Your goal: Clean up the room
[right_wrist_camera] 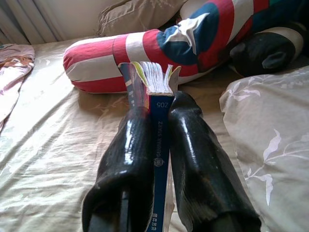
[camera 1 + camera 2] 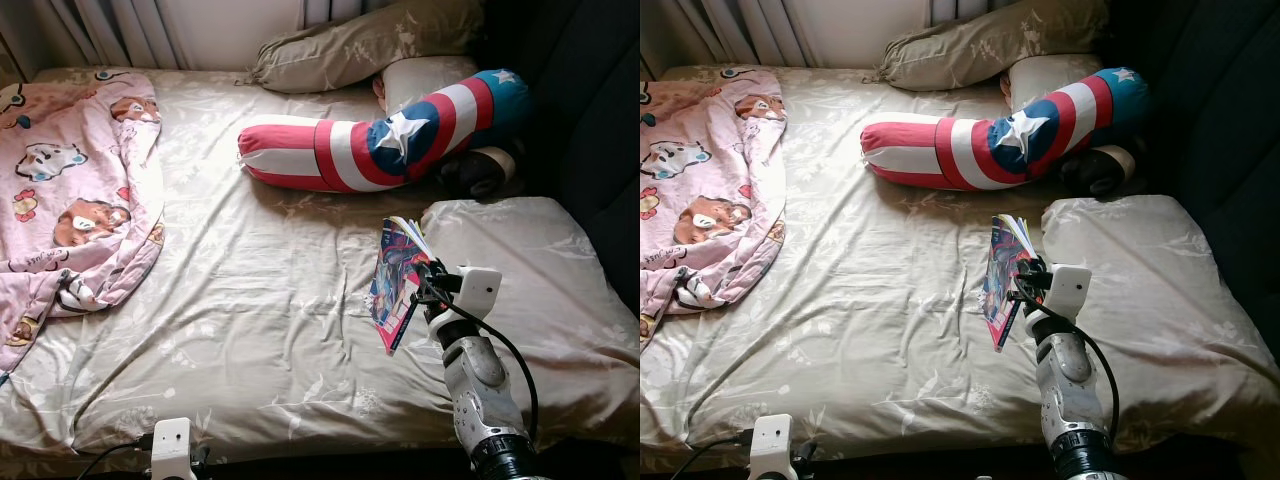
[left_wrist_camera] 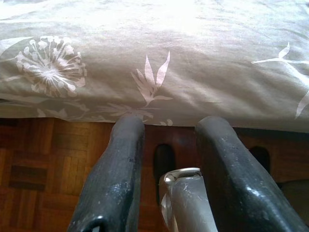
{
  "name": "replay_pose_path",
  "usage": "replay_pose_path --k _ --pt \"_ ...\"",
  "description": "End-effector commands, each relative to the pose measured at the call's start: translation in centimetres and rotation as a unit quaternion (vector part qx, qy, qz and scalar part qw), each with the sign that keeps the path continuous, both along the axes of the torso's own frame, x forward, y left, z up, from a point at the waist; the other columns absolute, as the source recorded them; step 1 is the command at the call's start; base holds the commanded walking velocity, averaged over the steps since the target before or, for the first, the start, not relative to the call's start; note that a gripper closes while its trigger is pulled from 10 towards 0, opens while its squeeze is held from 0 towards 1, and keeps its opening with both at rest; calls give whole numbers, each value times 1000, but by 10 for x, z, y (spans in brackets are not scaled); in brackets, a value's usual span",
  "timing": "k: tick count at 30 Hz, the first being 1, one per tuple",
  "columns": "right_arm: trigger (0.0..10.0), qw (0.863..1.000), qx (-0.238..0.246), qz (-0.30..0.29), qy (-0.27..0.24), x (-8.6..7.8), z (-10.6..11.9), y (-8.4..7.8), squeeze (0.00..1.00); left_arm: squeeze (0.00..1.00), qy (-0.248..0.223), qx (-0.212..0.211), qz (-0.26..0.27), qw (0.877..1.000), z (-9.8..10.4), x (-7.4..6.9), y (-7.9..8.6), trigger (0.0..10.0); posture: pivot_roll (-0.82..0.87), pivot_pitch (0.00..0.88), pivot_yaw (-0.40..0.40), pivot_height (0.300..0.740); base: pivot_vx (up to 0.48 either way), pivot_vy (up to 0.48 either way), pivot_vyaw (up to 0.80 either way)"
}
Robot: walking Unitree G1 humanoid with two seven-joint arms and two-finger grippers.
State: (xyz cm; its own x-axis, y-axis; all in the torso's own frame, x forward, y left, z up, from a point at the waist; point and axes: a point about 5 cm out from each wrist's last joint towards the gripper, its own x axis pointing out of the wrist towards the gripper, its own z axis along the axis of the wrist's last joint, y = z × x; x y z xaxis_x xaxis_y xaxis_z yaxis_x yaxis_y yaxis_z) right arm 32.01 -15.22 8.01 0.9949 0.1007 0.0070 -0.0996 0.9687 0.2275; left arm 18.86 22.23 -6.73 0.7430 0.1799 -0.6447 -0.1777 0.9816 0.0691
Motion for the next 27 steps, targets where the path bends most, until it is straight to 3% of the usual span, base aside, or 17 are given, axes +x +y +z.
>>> replay_pose_path --k 1,10,27 --pt "10000 1000 8 -3 -4 1 2 -4 0 0 18 0 3 1000 -5 -8 2 10000 64 153 -57 740 0 0 0" --pt "10000 999 14 34 7 -2 -2 2 0 0 15 -1 6 1000 -4 -8 1 10000 63 156 -60 740 0 0 0" --pt "10000 999 15 35 9 1 0 1 0 0 3 -2 7 1000 -2 -3 1 10000 66 160 -65 740 267 0 0"
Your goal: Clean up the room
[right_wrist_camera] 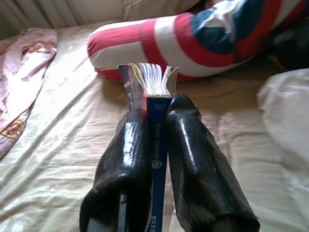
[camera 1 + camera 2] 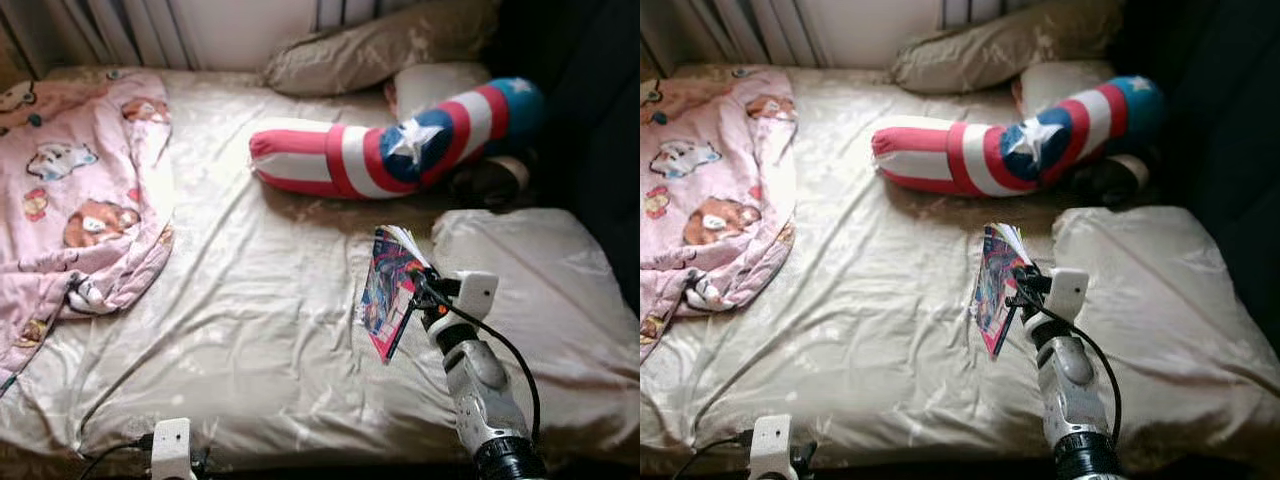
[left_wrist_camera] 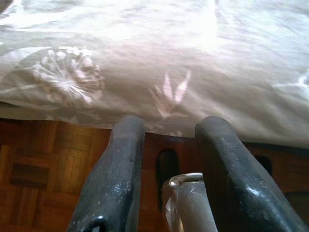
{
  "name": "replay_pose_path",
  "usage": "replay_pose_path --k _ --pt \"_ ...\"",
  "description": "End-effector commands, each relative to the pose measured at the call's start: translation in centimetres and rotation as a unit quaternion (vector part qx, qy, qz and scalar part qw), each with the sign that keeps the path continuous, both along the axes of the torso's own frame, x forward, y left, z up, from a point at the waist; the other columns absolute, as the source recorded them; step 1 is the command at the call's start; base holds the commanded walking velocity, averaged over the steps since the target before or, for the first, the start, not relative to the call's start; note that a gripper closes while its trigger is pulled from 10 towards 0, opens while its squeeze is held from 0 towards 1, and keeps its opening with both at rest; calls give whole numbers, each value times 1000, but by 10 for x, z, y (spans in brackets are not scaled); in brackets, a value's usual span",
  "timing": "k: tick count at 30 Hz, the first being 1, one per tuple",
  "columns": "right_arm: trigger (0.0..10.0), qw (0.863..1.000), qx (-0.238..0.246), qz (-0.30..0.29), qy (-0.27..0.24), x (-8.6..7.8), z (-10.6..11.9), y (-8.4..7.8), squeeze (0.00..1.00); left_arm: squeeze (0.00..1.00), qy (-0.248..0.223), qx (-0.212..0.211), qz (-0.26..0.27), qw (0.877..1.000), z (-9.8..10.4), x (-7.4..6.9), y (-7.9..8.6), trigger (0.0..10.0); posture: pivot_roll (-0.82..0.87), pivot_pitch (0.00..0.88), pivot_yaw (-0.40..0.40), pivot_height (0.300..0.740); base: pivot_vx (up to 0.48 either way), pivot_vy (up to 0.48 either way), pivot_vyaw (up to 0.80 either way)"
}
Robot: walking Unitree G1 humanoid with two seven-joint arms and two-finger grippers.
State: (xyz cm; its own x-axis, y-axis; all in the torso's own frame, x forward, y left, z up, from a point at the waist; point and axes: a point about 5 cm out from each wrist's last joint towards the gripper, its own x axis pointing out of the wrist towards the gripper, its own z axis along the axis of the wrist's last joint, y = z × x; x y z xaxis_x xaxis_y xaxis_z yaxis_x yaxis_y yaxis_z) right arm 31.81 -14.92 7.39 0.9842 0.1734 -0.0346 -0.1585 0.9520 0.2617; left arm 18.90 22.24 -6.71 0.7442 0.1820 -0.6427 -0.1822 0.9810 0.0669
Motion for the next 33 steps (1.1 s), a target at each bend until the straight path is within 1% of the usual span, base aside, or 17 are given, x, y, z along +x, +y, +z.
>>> replay_pose_path --k 1,5,6,12,18,19,21,23,24,26,27,29,31,33 --pt "10000 1000 1 -4 -13 3 6 -3 0 0 2 -2 5 1000 -1 -2 0 10000 66 160 -64 740 266 0 0" --pt "10000 1000 0 -10 -15 3 6 -4 0 0 -12 -3 1 1000 2 4 -1 10000 64 161 -64 740 67 0 0" --pt "10000 1000 0 -11 -17 3 7 -4 0 0 -25 -3 0 1000 6 9 -1 10000 64 163 -63 740 0 0 0" --pt "10000 1000 5 -13 -21 2 8 -3 0 0 -76 -5 -5 997 19 27 -3 10000 67 164 -63 740 0 0 0" --pt "10000 999 18 -18 -25 1 8 -2 0 0 -146 -6 -19 989 38 48 -5 10000 63 166 -58 740 0 0 0" --pt "10000 999 18 -18 -25 1 8 -2 0 0 -146 -6 -19 989 38 48 -5 10000 63 166 -58 740 0 0 0" --pt "10000 999 27 -20 -27 -1 8 -2 0 0 -185 -2 -24 982 48 54 -5 10000 61 163 -56 740 0 0 0" --pt "10000 999 29 -21 -27 -1 8 -2 0 0 -192 -1 -24 981 50 55 -4 10000 61 163 -56 740 0 0 0" --pt "10000 999 37 -23 -26 -2 7 -3 0 0 -211 3 -23 977 55 56 -2 10000 61 159 -54 740 0 0 0" --pt "10000 999 40 -24 -25 -3 7 -4 0 0 -218 4 -23 976 57 57 -2 10000 60 158 -51 740 0 0 0" --pt "10000 998 56 -21 -18 -3 5 -3 0 0 -234 6 -25 972 61 58 -1 10000 57 156 -50 740 0 0 0" --pt "10000 998 66 -15 -14 -4 4 -3 0 0 -246 11 -29 969 65 59 -1 10000 57 154 -50 740 0 0 0" --pt "10000 998 63 -8 -15 -5 4 -2 0 0 -269 17 -33 962 73 63 0 10000 58 148 -48 740 0 0 0" --pt "10000 998 65 -8 -15 -5 4 -2 0 0 -278 19 -37 960 77 65 0 10000 56 145 -48 740 0 0 0"
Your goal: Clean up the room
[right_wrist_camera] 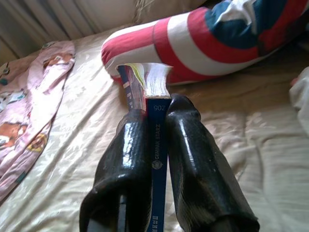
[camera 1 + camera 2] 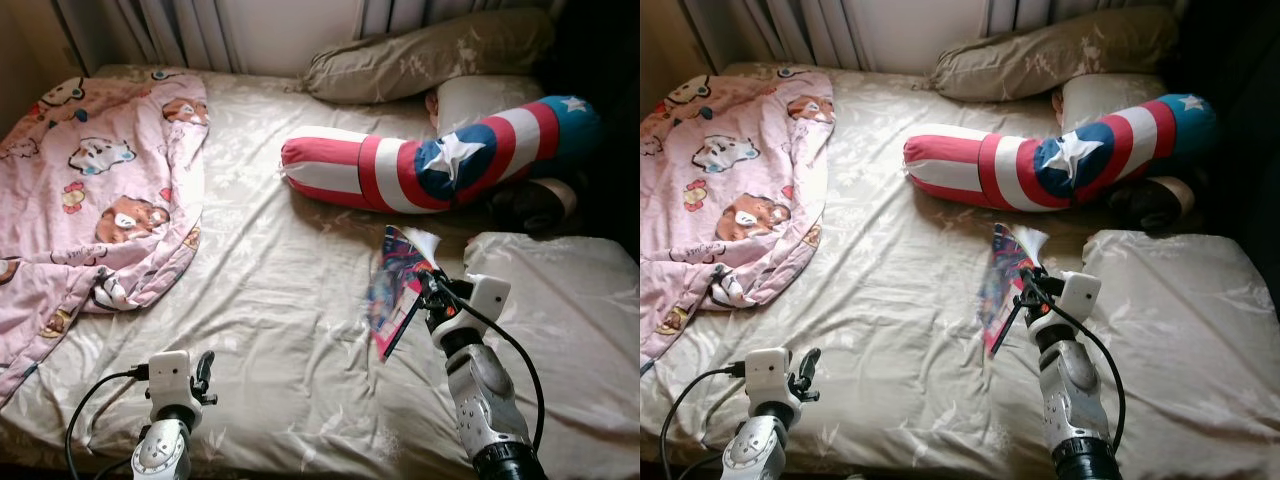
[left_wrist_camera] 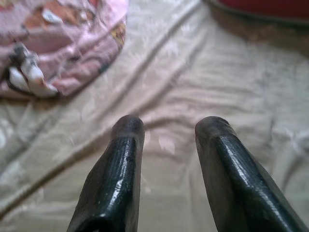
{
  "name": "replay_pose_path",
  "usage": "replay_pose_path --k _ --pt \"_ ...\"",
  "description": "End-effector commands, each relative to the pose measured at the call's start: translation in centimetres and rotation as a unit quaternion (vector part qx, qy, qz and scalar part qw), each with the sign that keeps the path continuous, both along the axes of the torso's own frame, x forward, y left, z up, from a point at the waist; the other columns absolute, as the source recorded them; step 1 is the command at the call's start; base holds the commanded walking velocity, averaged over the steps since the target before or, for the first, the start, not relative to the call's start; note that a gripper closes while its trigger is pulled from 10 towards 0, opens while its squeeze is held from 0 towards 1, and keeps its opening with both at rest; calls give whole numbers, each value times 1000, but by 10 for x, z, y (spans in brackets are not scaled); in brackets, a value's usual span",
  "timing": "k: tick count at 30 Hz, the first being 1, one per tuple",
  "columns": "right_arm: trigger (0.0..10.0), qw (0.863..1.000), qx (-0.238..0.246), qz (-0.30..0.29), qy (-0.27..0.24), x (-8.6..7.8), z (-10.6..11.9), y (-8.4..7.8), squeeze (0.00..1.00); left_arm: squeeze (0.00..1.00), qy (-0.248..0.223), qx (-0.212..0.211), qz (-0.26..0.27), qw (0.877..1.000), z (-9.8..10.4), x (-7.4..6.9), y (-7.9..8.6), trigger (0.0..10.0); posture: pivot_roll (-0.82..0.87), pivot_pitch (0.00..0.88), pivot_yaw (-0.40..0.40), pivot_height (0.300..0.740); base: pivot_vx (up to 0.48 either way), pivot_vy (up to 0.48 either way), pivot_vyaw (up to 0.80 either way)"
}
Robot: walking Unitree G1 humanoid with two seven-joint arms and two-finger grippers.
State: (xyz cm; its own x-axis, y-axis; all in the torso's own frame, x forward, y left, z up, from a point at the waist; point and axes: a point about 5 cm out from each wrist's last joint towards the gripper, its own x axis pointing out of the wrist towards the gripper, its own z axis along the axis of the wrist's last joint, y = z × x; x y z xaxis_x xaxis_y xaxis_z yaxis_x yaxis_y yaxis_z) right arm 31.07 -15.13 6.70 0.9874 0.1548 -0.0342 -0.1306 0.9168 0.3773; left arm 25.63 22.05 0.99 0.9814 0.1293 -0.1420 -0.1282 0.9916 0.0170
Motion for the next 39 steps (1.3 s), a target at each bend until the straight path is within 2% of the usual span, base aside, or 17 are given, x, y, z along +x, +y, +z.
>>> replay_pose_path --k 1,5,12,16,22,39 --pt "10000 1000 6 1 -25 2 10 0 0 0 -6 1 -2 1000 1 -2 1 10000 56 145 -48 740 0 0 0" --pt "10000 999 27 -4 -21 1 10 0 0 0 -19 2 -10 1000 7 3 -3 10000 55 138 -44 740 0 0 0" --pt "10000 1000 10 13 3 -3 3 1 0 0 -24 3 -19 1000 10 6 -7 10000 55 134 -43 740 0 0 0" --pt "10000 1000 0 9 7 -3 1 -4 0 0 -17 5 -19 1000 8 2 -6 10000 55 135 -41 711 0 0 0" --pt "10000 1000 -2 9 -2 -3 3 -3 0 0 -19 6 -20 1000 9 2 -6 10000 60 139 -40 676 0 0 0" --pt "10000 1000 -19 21 -4 -1 4 1 0 0 -26 5 -17 1000 14 7 -5 10000 67 170 -44 676 0 0 0"
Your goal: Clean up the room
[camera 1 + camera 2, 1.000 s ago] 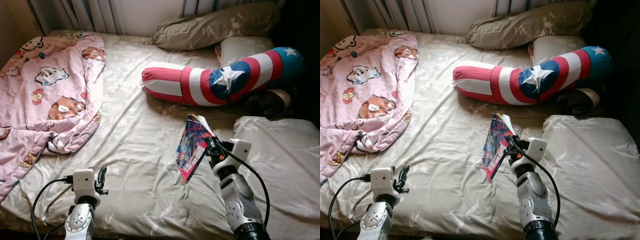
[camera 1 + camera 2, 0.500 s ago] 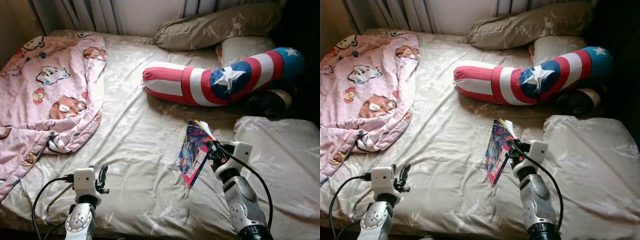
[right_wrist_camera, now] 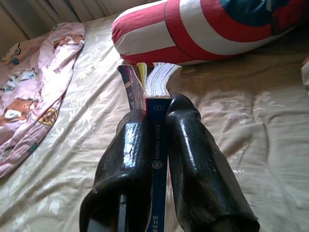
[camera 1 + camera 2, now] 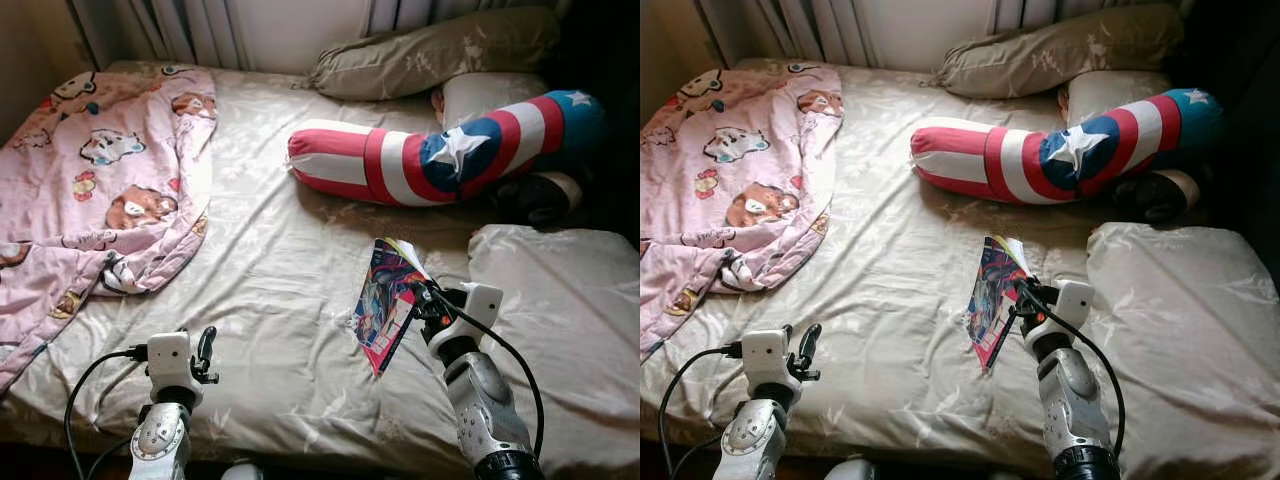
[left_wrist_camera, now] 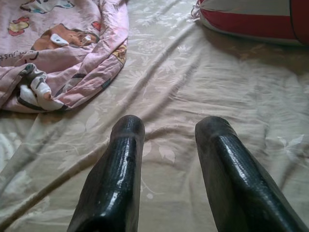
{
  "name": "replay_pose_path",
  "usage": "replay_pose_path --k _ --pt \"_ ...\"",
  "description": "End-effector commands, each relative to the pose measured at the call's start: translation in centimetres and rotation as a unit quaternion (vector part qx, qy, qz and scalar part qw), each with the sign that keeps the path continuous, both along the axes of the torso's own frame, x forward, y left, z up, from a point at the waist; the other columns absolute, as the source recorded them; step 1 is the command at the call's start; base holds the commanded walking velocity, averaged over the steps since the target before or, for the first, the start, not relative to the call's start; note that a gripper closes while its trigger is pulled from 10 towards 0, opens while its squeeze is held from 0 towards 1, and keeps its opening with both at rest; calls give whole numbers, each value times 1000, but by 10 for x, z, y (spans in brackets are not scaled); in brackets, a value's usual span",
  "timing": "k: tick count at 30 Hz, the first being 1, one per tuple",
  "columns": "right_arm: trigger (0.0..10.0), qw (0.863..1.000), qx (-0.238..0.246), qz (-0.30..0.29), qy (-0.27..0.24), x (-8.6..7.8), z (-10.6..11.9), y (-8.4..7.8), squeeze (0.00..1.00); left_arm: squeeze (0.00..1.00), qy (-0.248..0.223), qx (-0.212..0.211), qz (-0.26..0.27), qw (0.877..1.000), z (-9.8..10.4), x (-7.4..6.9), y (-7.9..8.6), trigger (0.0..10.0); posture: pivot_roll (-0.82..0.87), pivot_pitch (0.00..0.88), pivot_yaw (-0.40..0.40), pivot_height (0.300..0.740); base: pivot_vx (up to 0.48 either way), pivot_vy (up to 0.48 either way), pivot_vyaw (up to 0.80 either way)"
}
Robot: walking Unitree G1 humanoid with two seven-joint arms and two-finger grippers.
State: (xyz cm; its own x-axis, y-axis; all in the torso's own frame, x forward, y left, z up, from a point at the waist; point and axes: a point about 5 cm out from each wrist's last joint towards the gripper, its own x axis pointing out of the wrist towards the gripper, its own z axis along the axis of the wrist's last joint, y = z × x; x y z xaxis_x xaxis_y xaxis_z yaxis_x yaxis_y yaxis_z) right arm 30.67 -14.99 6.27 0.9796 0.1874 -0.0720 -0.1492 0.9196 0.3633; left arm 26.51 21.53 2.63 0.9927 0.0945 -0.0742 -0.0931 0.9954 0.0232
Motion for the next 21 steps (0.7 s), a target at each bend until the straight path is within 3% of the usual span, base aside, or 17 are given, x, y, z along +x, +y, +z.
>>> replay_pose_path --k 1,21 --pt "10000 1000 -8 3 -22 3 9 0 0 0 8 -2 2 1000 -2 -2 0 10000 67 170 -44 666 0 0 0" --pt "10000 999 34 -31 -17 10 7 -7 0 0 5 1 1 1000 1 -1 1 10000 83 185 -34 651 0 0 0"
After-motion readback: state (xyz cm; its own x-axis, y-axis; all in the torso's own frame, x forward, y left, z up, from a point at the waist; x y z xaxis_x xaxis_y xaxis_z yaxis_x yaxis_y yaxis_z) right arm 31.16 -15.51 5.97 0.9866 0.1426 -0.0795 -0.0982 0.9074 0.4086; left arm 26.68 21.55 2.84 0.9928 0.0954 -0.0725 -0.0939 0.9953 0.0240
